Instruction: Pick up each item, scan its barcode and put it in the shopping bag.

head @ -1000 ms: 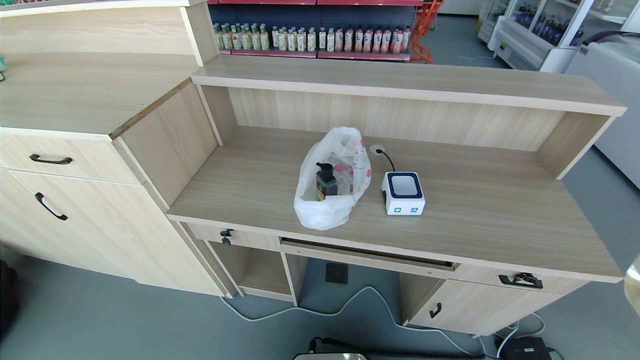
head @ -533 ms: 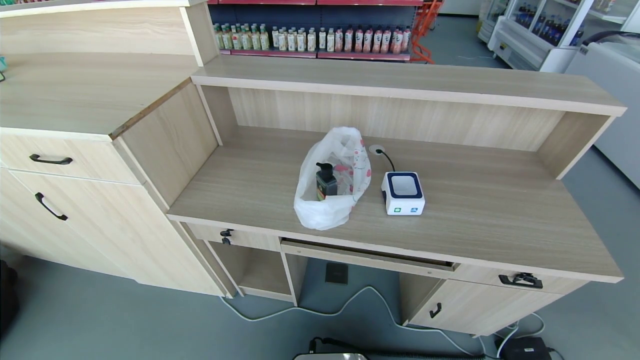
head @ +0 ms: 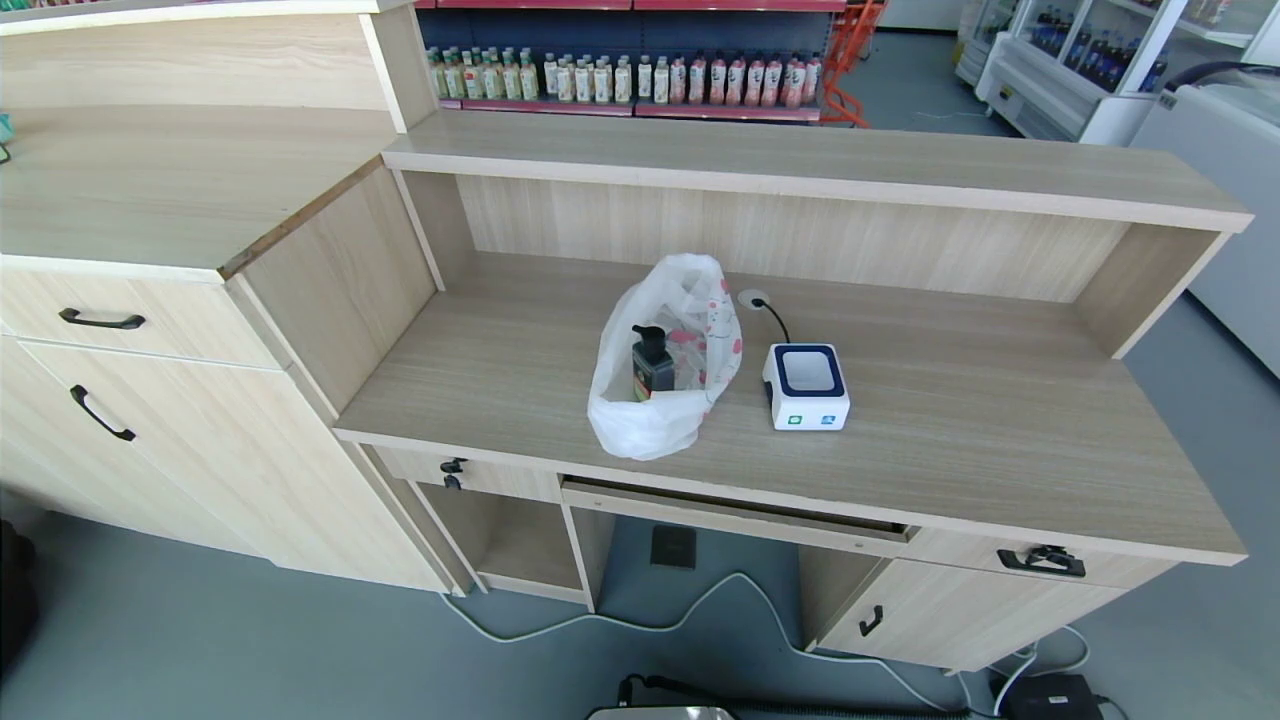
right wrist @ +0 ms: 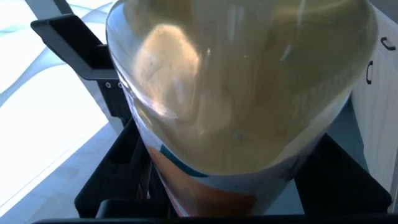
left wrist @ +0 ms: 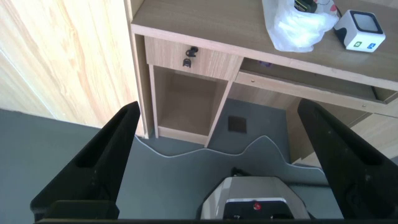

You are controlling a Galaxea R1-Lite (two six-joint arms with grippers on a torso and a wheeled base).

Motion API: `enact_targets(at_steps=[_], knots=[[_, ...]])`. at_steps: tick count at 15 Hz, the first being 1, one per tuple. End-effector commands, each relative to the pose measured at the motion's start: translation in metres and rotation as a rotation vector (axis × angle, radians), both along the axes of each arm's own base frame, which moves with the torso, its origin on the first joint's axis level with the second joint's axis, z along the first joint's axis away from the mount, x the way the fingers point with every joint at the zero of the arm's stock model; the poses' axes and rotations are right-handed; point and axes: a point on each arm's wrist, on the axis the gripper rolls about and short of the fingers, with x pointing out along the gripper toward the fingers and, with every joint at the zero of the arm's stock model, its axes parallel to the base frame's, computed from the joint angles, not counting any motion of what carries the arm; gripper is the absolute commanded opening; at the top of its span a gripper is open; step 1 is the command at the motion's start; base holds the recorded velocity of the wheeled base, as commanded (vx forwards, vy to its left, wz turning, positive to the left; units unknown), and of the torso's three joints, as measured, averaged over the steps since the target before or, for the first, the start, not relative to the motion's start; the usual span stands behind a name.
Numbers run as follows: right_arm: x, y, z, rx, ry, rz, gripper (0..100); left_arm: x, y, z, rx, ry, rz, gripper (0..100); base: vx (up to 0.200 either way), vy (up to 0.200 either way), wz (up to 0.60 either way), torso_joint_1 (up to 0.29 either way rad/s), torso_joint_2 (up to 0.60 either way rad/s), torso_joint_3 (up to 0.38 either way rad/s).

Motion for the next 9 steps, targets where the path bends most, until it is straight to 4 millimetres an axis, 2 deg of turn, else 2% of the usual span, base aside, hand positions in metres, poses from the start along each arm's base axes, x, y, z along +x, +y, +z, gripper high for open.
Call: enact_targets(at_steps=[1,5,9], knots=[[0.004,-0.001,0.000,0.002,-0.004,-0.017,0,0.000,0.000,0.000,0.000,0.000,0.000,100,0.000,0.000,0.00,0.000,0.00,0.000],[0.036,-0.009,-0.003,0.154,-0.093,-0.254,0,0.000,0.000,0.000,0.000,0.000,-0.001,100,0.000,0.000,0.00,0.000,0.00,0.000],[0.062,-0.045,-0.026,0.225,-0.153,-0.640,0,0.000,0.000,0.000,0.000,0.000,0.000,100,0.000,0.000,0.00,0.000,0.00,0.000]])
